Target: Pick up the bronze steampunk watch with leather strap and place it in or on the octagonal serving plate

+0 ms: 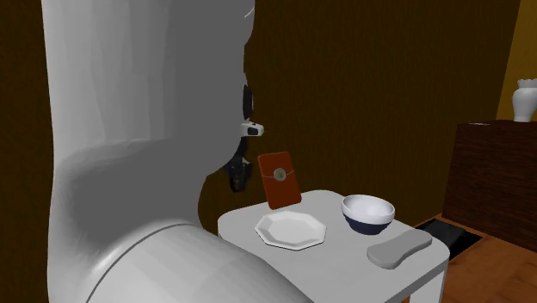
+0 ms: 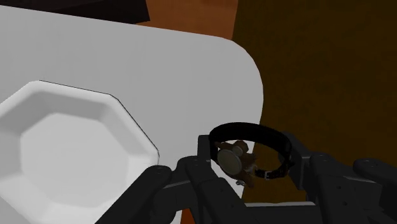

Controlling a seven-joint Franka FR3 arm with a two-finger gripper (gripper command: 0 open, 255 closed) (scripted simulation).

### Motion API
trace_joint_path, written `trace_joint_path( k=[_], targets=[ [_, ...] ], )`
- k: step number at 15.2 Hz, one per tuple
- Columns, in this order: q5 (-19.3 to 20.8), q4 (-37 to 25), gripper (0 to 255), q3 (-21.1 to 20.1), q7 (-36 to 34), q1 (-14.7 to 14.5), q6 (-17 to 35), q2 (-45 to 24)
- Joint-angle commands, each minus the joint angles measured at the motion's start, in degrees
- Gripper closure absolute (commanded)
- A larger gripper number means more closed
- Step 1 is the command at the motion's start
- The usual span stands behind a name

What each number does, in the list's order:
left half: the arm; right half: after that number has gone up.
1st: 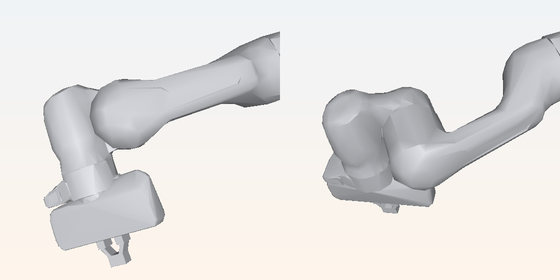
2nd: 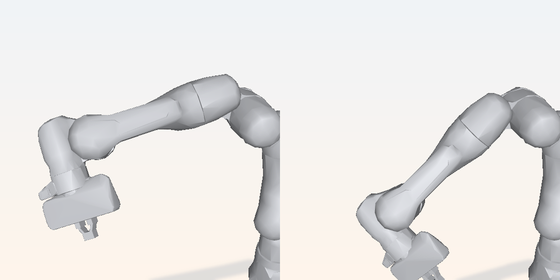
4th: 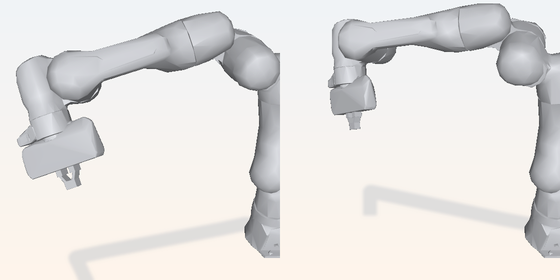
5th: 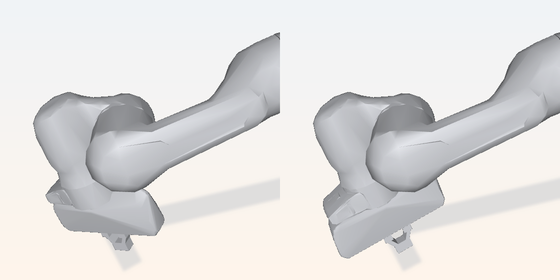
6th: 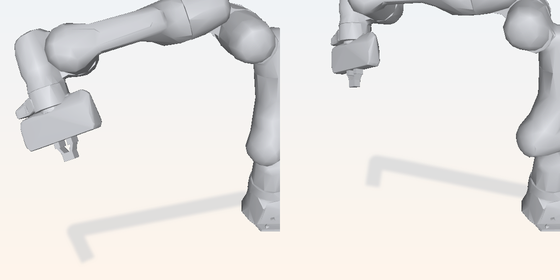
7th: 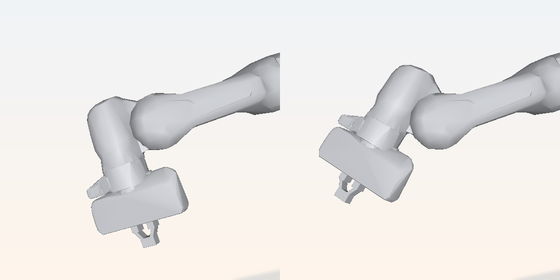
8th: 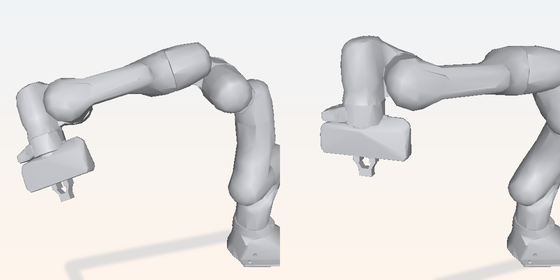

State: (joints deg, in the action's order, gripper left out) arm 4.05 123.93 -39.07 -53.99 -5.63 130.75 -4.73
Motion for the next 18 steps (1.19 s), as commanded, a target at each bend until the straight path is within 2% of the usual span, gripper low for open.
trace_joint_path(
  k=[1, 7, 14, 18],
  targets=[
    [-1.6, 1.27, 255, 0.39, 2.28, 0.97, -0.07, 1.76],
    [-7.79, 8.16, 255, 4.51, 14.46, 5.15, 1.04, 8.85],
    [-11.28, 13.58, 255, 11.71, 28.49, 9.49, 1.2, 14.1],
    [-10.35, 14.97, 255, 11.35, 27.79, 9.6, 4.58, 11.96]
  ],
)
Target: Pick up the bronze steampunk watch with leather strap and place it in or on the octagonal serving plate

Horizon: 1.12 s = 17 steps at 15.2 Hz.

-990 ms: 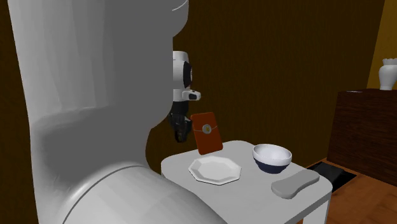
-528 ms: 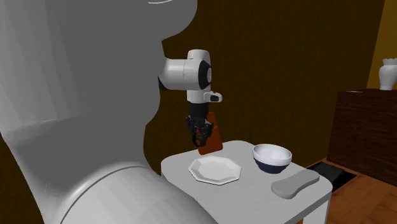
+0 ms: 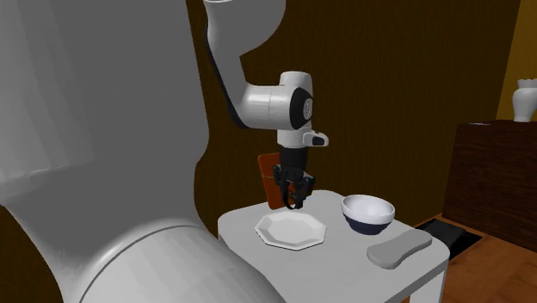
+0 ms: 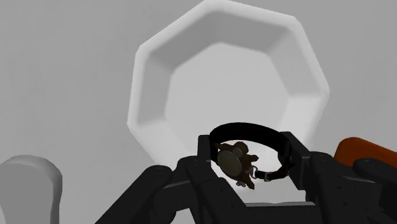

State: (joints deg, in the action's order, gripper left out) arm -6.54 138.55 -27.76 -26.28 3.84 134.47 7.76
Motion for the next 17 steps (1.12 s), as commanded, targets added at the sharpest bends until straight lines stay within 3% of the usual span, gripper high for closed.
trace_joint_path(
  k=[1, 9, 17],
  targets=[
    [0.52, 0.66, 255, -0.06, -0.12, 0.18, 1.7, -1.11],
    [3.62, 2.73, 255, -0.58, -2.33, 0.53, 8.47, -6.27],
    [3.87, 2.83, 255, -0.57, -2.5, 0.53, 8.88, -6.62]
  ],
)
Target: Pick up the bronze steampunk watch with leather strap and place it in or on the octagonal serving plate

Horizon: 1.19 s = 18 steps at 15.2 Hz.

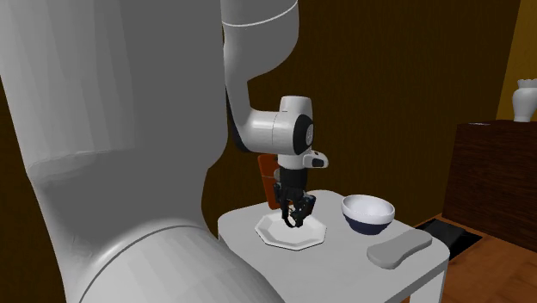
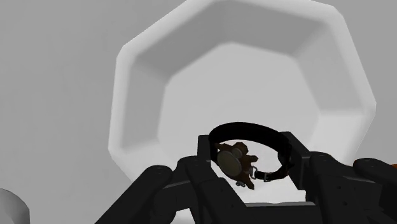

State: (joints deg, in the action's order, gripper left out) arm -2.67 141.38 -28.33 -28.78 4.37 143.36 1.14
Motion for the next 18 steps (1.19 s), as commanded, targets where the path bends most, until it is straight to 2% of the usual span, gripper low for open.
trace_joint_path(
  k=[1, 6, 10, 18],
  targets=[
    [0.0, 0.0, 0, 0.0, 0.0, 0.0, 0.0, 0.0],
    [0.0, 0.0, 0, 0.0, 0.0, 0.0, 0.0, 0.0],
    [-3.95, -1.99, 0, 0.56, 2.94, -0.25, -7.95, 6.54],
    [-3.94, -1.99, 0, 0.61, 2.93, -0.3, -7.95, 6.54]
  ],
)
